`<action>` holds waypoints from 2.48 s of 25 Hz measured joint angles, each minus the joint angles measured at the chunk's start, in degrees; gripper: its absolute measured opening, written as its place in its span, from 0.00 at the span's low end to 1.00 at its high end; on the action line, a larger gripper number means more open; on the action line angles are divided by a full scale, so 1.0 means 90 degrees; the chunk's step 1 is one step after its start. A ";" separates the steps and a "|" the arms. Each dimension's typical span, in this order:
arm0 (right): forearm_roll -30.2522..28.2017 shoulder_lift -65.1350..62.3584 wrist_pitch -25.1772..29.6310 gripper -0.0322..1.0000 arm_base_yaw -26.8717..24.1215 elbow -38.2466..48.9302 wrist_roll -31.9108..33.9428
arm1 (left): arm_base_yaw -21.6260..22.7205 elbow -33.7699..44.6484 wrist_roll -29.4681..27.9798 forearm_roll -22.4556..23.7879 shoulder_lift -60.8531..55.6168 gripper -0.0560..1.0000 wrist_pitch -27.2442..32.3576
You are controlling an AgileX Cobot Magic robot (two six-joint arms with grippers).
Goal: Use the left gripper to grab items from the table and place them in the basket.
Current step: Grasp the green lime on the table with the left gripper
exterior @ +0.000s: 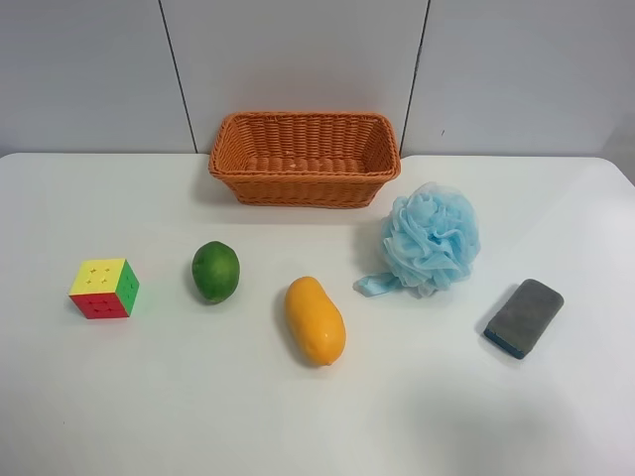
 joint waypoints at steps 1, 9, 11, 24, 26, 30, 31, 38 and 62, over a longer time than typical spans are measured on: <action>0.0000 0.0000 0.0000 0.99 0.0000 0.0000 0.0000 | 0.0000 0.0000 0.0000 0.0000 0.0000 0.99 0.0000; 0.0000 0.0000 0.0000 0.99 0.0000 0.0000 0.0000 | 0.0000 0.0000 0.0000 0.0000 0.0000 0.99 0.0000; 0.0000 0.0000 0.0000 0.99 0.0000 0.0000 0.0000 | 0.0000 0.0000 0.0000 0.0000 0.0000 0.99 0.0000; 0.0000 0.0000 0.0000 0.99 0.0000 0.0000 0.0000 | 0.0000 -0.0007 -0.0047 0.0000 0.0026 0.99 -0.0098; 0.0000 0.0000 0.0000 0.99 0.0000 0.0000 0.0000 | 0.0000 -0.0126 -0.0163 0.0000 0.0313 0.99 -0.0045; 0.0000 0.0000 0.0000 0.99 0.0000 0.0000 0.0000 | -0.0087 -0.0810 -0.0462 0.0000 0.1496 0.99 0.0060; 0.0000 0.0000 0.0000 0.99 0.0000 0.0000 0.0000 | -0.0153 -0.1038 -0.0549 0.0011 0.1839 0.99 0.0075; 0.0000 0.0000 0.0000 0.99 0.0000 0.0000 0.0000 | -0.0391 -0.2454 -0.0851 0.0155 0.4522 0.99 0.0107; 0.0000 0.0000 0.0000 0.99 0.0000 0.0000 0.0000 | -0.3037 -0.3566 -0.3710 0.0578 1.0893 0.99 -0.2338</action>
